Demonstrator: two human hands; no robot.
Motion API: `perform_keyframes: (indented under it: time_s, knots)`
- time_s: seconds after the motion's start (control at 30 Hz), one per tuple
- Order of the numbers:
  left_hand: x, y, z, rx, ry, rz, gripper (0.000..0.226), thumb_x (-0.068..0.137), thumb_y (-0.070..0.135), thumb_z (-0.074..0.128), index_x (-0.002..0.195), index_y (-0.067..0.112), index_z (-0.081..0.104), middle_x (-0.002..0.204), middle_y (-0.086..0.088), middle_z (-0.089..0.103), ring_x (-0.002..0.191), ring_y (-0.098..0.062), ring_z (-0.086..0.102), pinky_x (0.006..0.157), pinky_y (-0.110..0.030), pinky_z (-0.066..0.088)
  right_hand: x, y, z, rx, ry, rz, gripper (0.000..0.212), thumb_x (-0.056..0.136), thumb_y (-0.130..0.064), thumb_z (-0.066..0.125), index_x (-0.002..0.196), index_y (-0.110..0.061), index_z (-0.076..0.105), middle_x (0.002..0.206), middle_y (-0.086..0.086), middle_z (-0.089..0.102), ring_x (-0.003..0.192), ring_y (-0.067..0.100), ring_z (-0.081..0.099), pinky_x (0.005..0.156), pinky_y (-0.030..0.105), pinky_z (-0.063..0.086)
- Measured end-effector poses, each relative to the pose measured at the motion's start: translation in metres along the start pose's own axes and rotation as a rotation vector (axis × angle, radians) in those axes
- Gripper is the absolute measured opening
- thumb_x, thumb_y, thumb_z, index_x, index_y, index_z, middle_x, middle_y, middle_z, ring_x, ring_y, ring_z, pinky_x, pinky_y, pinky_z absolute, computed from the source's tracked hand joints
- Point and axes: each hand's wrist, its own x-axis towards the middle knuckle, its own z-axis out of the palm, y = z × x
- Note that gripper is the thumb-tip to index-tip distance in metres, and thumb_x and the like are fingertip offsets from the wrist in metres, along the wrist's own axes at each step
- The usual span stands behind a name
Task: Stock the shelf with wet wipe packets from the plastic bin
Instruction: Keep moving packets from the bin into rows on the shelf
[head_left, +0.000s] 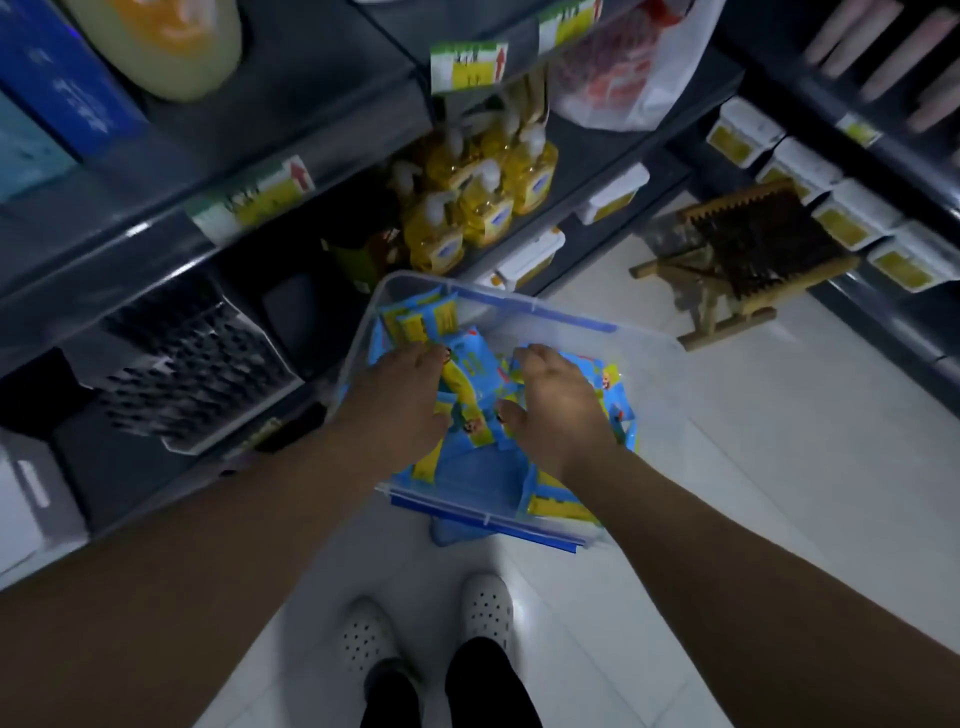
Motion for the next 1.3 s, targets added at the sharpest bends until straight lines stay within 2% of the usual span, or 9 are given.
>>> perform_keyframes:
  time_s: [0.13,0.33,0.57,0.7,0.83,0.93,1.07,1.17,1.3]
  knots:
    - [0.033,-0.008,0.048,-0.036,-0.01,-0.057,0.086,0.086,0.037,0.064,0.151,0.013,0.015,0.153,-0.008,0.026,0.138,-0.029,0.03,0.109,-0.041,0.033,0.029,0.015,0.048,0.039,0.013,-0.005,0.061,0.086,-0.032,0.066,0.136,-0.004,0.046,0.131,0.017,0.052,0.121,0.037,0.048,0.101,0.04,0.039]
    - [0.068,-0.025,0.102,-0.02,-0.103,-0.214,0.093,0.083,0.047,0.066,0.151,0.015,0.012,0.158,-0.009,0.013,0.144,-0.031,0.016,0.11,-0.049,0.031,0.066,0.025,0.106,0.009,-0.039,-0.025,0.067,0.091,-0.034,0.059,0.145,-0.005,0.032,0.148,0.019,0.033,0.134,0.037,0.033,0.111,0.042,0.028]
    - [0.084,-0.038,0.12,-0.007,-0.109,-0.205,0.092,0.081,0.04,0.07,0.15,0.014,0.015,0.158,-0.008,0.009,0.146,-0.032,0.004,0.113,-0.045,0.025,0.097,0.028,0.142,0.045,0.037,0.101,0.069,0.09,-0.04,0.056,0.144,-0.004,0.032,0.141,0.019,0.041,0.126,0.041,0.042,0.102,0.046,0.037]
    - [0.084,-0.037,0.115,0.053,-0.037,-0.237,0.074,0.08,0.027,0.072,0.14,0.013,0.032,0.143,-0.01,0.031,0.135,-0.032,0.026,0.103,-0.042,0.037,0.109,0.027,0.132,0.06,0.018,0.244,0.081,0.076,-0.041,0.074,0.139,-0.009,0.035,0.128,0.017,0.051,0.118,0.038,0.049,0.096,0.042,0.039]
    - [0.084,-0.032,0.104,0.076,-0.089,-0.265,0.037,0.085,0.015,0.068,0.118,0.01,0.052,0.133,-0.015,0.039,0.121,-0.034,0.044,0.093,-0.043,0.044,0.111,0.029,0.12,0.348,-0.054,0.393,0.04,0.068,-0.03,0.073,0.101,-0.014,0.058,0.099,0.013,0.067,0.094,0.035,0.064,0.078,0.044,0.055]
    - [0.08,-0.027,0.09,-0.094,-0.065,-0.227,0.02,0.087,0.01,0.062,0.106,0.009,0.056,0.124,-0.015,0.049,0.11,-0.034,0.054,0.087,-0.043,0.048,0.101,0.033,0.109,0.576,-0.036,0.443,0.024,0.072,-0.029,0.064,0.084,-0.008,0.065,0.076,0.016,0.065,0.076,0.035,0.066,0.068,0.045,0.057]
    - [0.064,-0.018,0.061,-0.33,-0.009,-0.235,0.019,0.089,0.009,0.058,0.107,0.014,0.055,0.111,-0.011,0.059,0.096,-0.031,0.059,0.077,-0.036,0.05,0.075,0.039,0.078,0.738,0.037,0.451,0.009,0.082,-0.019,0.063,0.08,-0.01,0.062,0.069,0.01,0.054,0.067,0.026,0.053,0.066,0.045,0.051]
    - [0.049,-0.008,0.034,-0.404,-0.051,-0.221,0.031,0.09,0.006,0.056,0.12,0.013,0.054,0.124,-0.012,0.055,0.107,-0.03,0.057,0.086,-0.037,0.051,0.053,0.039,0.044,0.817,0.05,0.46,0.015,0.082,-0.019,0.066,0.07,-0.018,0.057,0.064,0.007,0.052,0.063,0.024,0.054,0.064,0.053,0.055]
    - [0.029,0.014,-0.008,-0.413,-0.008,-0.168,0.03,0.091,0.0,0.052,0.117,0.014,0.061,0.123,-0.009,0.057,0.103,-0.028,0.057,0.072,-0.032,0.046,0.027,0.031,-0.012,0.87,0.061,0.423,0.018,0.086,-0.016,0.068,0.077,-0.008,0.055,0.066,0.008,0.047,0.059,0.021,0.049,0.056,0.038,0.051]
